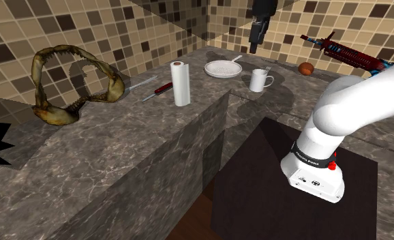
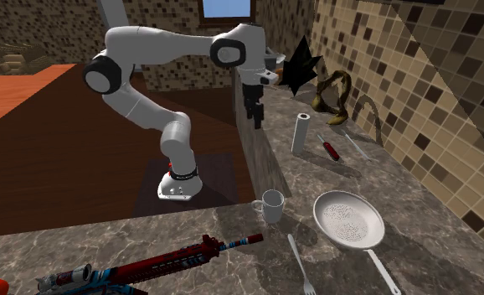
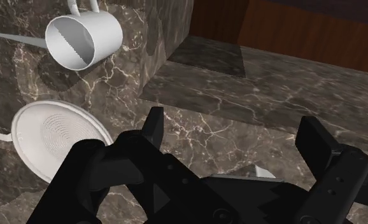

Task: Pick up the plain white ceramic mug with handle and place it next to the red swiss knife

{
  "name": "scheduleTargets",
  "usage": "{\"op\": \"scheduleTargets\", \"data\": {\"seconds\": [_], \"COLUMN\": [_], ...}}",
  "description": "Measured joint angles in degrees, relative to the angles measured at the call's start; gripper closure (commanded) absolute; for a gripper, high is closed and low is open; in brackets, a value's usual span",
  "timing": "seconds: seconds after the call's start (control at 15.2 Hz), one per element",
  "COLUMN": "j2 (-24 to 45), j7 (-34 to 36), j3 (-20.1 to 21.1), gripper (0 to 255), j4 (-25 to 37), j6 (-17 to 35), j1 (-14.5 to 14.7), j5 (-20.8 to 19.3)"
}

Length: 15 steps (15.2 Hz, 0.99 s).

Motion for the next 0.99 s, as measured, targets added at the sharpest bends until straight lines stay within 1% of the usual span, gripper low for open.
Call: {"op": "scheduleTargets", "data": {"seconds": [0.26,0.59,0.73,0.99], "j2": [3.08,9.34,11.95,19.17], "j7": [-4.81,-10.73,-12.78,-17.81], "j3": [-5.14,-11.78,-14.11,-19.17], "gripper": [0,0,0,0], "j4": [-0.75,-1.18,-1.33,1.05], "j6": [3.71,10.26,12.89,17.46], "j1": [-1.53,-3.0,-3.33,-3.51], "j5": [-2.43,-4.77,-5.25,-5.12]}}
